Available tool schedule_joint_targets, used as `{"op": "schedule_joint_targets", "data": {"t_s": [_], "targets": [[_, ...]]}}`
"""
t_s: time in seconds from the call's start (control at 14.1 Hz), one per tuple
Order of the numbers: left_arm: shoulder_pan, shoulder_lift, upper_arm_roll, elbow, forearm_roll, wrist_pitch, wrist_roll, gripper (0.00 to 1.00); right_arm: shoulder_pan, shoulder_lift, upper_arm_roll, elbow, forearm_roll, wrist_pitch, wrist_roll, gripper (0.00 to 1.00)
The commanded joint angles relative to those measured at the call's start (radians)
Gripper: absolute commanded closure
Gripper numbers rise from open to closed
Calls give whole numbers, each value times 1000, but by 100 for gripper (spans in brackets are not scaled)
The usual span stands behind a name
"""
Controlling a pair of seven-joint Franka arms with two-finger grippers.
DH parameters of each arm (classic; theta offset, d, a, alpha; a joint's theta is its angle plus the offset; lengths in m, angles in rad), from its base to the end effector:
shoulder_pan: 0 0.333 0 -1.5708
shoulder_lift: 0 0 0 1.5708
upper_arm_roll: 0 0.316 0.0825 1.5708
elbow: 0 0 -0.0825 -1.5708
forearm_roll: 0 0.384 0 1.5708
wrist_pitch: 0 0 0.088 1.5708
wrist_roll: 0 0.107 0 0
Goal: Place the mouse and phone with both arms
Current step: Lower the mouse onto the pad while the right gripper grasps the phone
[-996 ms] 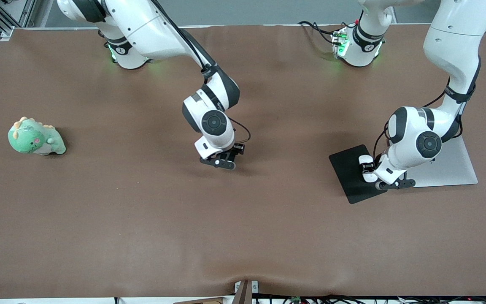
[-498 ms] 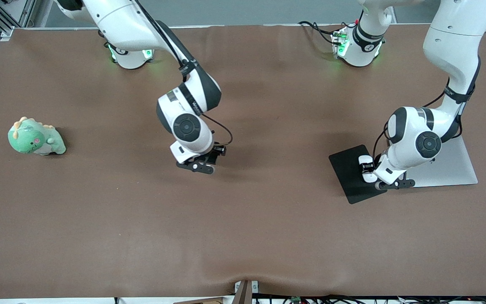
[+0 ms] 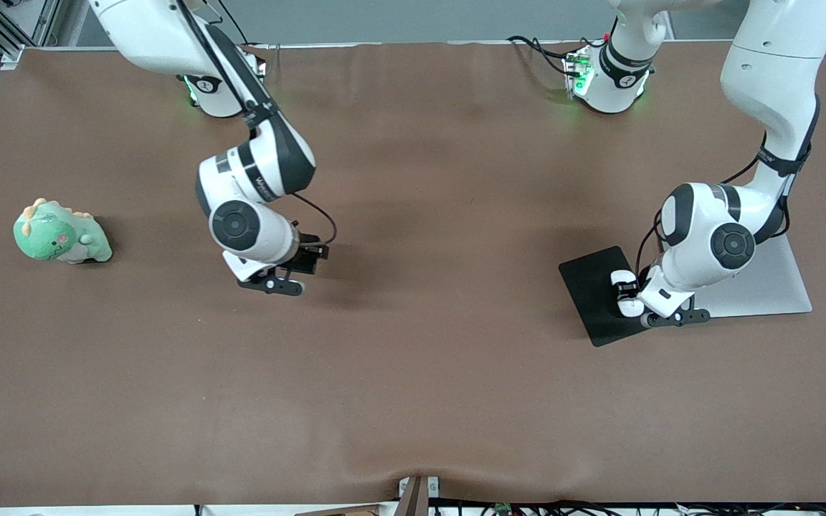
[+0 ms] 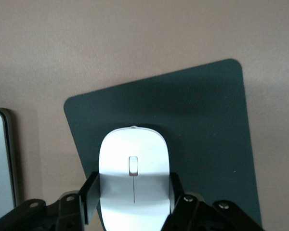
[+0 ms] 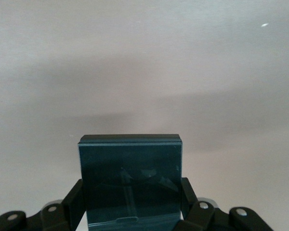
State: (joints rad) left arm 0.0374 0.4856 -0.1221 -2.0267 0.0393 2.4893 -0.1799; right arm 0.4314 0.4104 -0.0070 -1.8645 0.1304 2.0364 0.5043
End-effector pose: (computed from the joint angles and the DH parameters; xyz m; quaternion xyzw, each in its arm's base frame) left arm 0.5970 -0.0498 0.2051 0.9991 0.0386 -0.0115 0.0153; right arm 0.5513 0.2573 0.2797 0.9887 -0.0754 -0.1298 0.0058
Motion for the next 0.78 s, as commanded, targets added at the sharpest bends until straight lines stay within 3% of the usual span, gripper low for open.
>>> {"op": "schedule_joint_targets", "data": {"t_s": [0.0,0.43,0.71], "targets": [[-5,-10,-2,8,21,-3,-3,0,-84,-93,18,-110,-11,18,-104,100],[-5,-68,-8,29,21,-39,-6,0,-189,-163,16,-240,-14,82,-239,100],[-2,-131,-30,123,21,-218,-6,0,-290,-180,10,-271,-56,93,-273,100]]}}
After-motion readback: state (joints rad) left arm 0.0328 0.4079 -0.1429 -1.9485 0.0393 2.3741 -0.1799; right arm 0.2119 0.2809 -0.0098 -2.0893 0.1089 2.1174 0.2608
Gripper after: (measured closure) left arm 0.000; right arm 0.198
